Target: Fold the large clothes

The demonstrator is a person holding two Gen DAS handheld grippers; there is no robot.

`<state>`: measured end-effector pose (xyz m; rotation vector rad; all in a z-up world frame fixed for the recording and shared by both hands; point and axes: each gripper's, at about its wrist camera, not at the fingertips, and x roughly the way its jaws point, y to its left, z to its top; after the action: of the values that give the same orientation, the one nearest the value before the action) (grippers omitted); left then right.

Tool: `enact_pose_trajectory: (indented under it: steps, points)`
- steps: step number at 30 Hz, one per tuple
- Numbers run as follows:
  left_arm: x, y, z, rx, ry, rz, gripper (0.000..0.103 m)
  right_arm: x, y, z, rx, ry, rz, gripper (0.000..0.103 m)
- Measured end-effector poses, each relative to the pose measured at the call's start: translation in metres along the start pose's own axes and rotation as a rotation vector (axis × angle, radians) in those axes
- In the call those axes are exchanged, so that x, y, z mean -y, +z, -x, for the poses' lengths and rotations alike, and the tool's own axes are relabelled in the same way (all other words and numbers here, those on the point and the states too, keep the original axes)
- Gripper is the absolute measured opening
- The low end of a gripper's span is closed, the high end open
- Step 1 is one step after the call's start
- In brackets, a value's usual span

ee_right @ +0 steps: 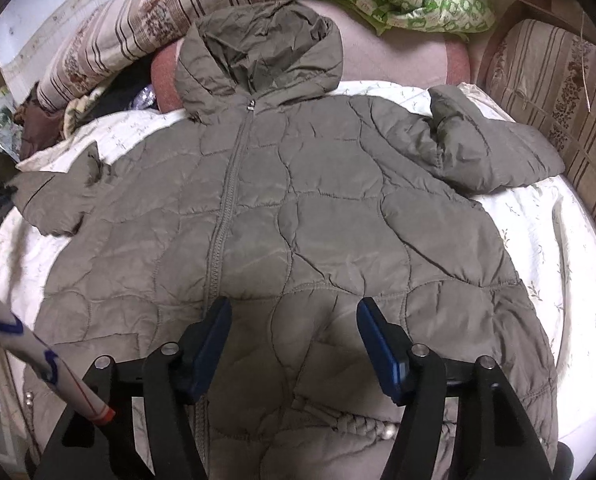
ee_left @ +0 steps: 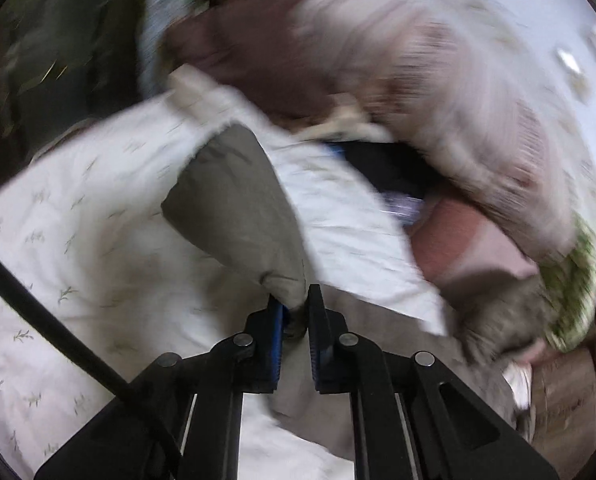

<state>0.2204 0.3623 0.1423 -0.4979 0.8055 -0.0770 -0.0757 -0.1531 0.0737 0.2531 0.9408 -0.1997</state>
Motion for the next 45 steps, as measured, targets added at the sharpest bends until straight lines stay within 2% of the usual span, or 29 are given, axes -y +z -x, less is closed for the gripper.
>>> enact_pose_trajectory:
  steps: [5, 8, 11, 13, 14, 17, 18, 20, 22, 24, 27, 31, 33, 37, 38, 40, 41, 43, 45]
  points:
    - [0.107, -0.040, 0.051, 0.000, -0.182, -0.174, 0.010, 0.016, -0.007, 0.022, 0.035, 0.031, -0.036, 0.068]
    - [0.175, -0.083, 0.064, -0.044, -0.299, -0.272, 0.010, 0.033, -0.012, 0.034, 0.048, 0.043, -0.072, 0.068]
    - [0.231, -0.137, 0.063, -0.102, -0.371, -0.364, 0.010, 0.050, -0.018, 0.048, 0.066, 0.047, -0.105, 0.068]
    - [0.257, -0.172, 0.059, -0.137, -0.392, -0.406, 0.012, 0.062, -0.021, 0.055, 0.076, 0.043, -0.122, 0.068]
    - [0.272, -0.196, 0.054, -0.157, -0.379, -0.431, 0.013, 0.069, -0.022, 0.058, 0.079, 0.042, -0.131, 0.068]
    - [0.295, -0.251, 0.047, -0.196, -0.314, -0.498, 0.033, 0.087, -0.027, 0.066, 0.084, 0.038, -0.160, 0.068]
    - [0.298, -0.265, 0.047, -0.204, -0.295, -0.513, 0.042, 0.093, -0.027, 0.068, 0.082, 0.041, -0.165, 0.069]
    - [0.299, -0.289, 0.053, -0.211, -0.273, -0.531, 0.043, 0.101, -0.028, 0.069, 0.074, 0.052, -0.172, 0.070]
    - [0.294, -0.305, 0.063, -0.226, -0.262, -0.524, 0.054, 0.107, -0.025, 0.066, 0.068, 0.070, -0.176, 0.075]
    - [0.278, -0.318, 0.080, -0.216, -0.207, -0.497, 0.058, 0.109, -0.020, 0.060, 0.066, 0.094, -0.171, 0.078]
    - [0.256, -0.331, 0.100, -0.174, -0.103, -0.474, 0.060, 0.099, -0.001, 0.038, 0.034, 0.159, -0.135, 0.079]
    - [0.225, -0.343, 0.120, -0.104, 0.041, -0.460, 0.062, 0.081, 0.039, -0.015, -0.008, 0.220, -0.119, 0.082]
    - [0.212, -0.350, 0.127, -0.106, 0.069, -0.442, 0.062, 0.074, 0.057, -0.042, -0.024, 0.215, -0.132, 0.082]
    - [0.203, -0.362, 0.131, -0.088, 0.116, -0.468, 0.062, 0.061, 0.090, -0.096, -0.076, 0.127, -0.155, 0.082]
    - [0.203, -0.366, 0.130, -0.082, 0.136, -0.491, 0.062, 0.059, 0.095, -0.106, -0.095, 0.119, -0.163, 0.080]
    - [0.202, -0.369, 0.129, -0.092, 0.139, -0.509, 0.062, 0.053, 0.101, -0.118, -0.118, 0.122, -0.175, 0.044]
    - [0.201, -0.370, 0.128, -0.103, 0.131, -0.506, 0.062, 0.052, 0.103, -0.120, -0.132, 0.118, -0.172, 0.031]
    - [0.201, -0.371, 0.126, -0.125, 0.112, -0.493, 0.062, 0.049, 0.109, -0.115, -0.117, 0.092, -0.138, 0.026]
    - [0.203, -0.370, 0.123, -0.138, 0.099, -0.487, 0.062, 0.051, 0.114, -0.108, -0.082, 0.007, -0.101, 0.024]
